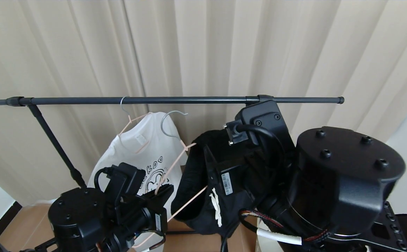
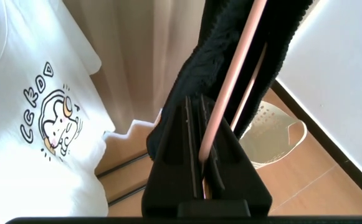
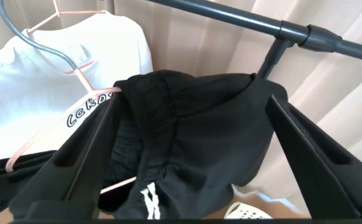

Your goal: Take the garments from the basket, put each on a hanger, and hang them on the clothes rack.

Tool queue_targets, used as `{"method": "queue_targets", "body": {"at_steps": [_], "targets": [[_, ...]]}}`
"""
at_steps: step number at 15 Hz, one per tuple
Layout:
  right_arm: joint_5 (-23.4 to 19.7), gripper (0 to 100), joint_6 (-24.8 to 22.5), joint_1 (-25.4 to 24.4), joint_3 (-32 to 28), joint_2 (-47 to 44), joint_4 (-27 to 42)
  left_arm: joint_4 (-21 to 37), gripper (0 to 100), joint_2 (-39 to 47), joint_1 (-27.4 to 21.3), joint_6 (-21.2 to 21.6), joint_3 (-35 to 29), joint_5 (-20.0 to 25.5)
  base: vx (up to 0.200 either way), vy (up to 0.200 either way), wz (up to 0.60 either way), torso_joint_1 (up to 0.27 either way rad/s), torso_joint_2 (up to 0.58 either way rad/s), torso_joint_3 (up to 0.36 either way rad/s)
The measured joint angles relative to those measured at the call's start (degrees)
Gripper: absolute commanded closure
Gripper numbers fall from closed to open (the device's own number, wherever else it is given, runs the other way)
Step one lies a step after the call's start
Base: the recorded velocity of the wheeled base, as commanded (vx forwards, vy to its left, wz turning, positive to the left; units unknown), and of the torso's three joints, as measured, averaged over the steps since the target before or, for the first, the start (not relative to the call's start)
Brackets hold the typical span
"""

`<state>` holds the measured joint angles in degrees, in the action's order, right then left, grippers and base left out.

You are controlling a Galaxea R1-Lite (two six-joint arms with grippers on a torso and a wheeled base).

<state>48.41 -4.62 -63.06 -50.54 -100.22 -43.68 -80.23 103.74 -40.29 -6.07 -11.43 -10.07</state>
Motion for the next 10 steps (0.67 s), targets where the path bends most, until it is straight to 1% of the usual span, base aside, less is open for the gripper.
{"method": "queue_targets", "body": {"at_steps": [1,2,4,5,6,7,8,10], "targets": [[-1.72,0,-0.71,0.17,0.79,0.91,0.16,-0.62,100,0.00,-0.02,0.06,0.57,0.71,0.000,0.000,0.00,0.000,0.00,0.000],[-4.34,0,-1.97,0.80,1.97,2.47,0.35,-1.12,100,-0.02,-0.06,0.16,1.11,1.58,0.000,0.000,0.00,0.000,0.00,0.000],[-11.85,0,-6.41,4.35,5.14,7.19,0.95,-2.66,100,0.00,0.00,0.28,2.16,2.50,0.000,0.000,0.00,0.000,0.00,0.000],[-17.24,0,-9.09,7.00,6.80,10.29,2.24,-3.25,100,-0.02,0.29,0.55,2.54,3.61,0.000,0.000,0.00,0.000,0.00,0.000],[-23.17,0,-11.52,9.59,8.09,13.84,5.78,-3.45,100,-0.07,0.99,2.00,2.73,6.16,0.000,0.000,0.00,0.000,0.00,0.000],[-28.22,0,-13.23,11.82,8.79,16.98,10.02,-3.47,100,-0.10,1.57,3.15,2.89,7.56,0.000,0.000,0.00,0.000,0.00,0.000],[-34.02,0,-15.17,14.20,9.28,20.59,16.29,-3.61,100,-0.10,2.40,4.74,2.90,9.28,0.000,0.000,0.00,0.000,0.00,0.000],[-44.34,0,-17.98,19.57,8.68,26.23,29.61,-3.58,100,-0.07,3.46,7.19,2.16,14.53,0.000,0.000,0.00,0.000,0.00,0.000]]}}
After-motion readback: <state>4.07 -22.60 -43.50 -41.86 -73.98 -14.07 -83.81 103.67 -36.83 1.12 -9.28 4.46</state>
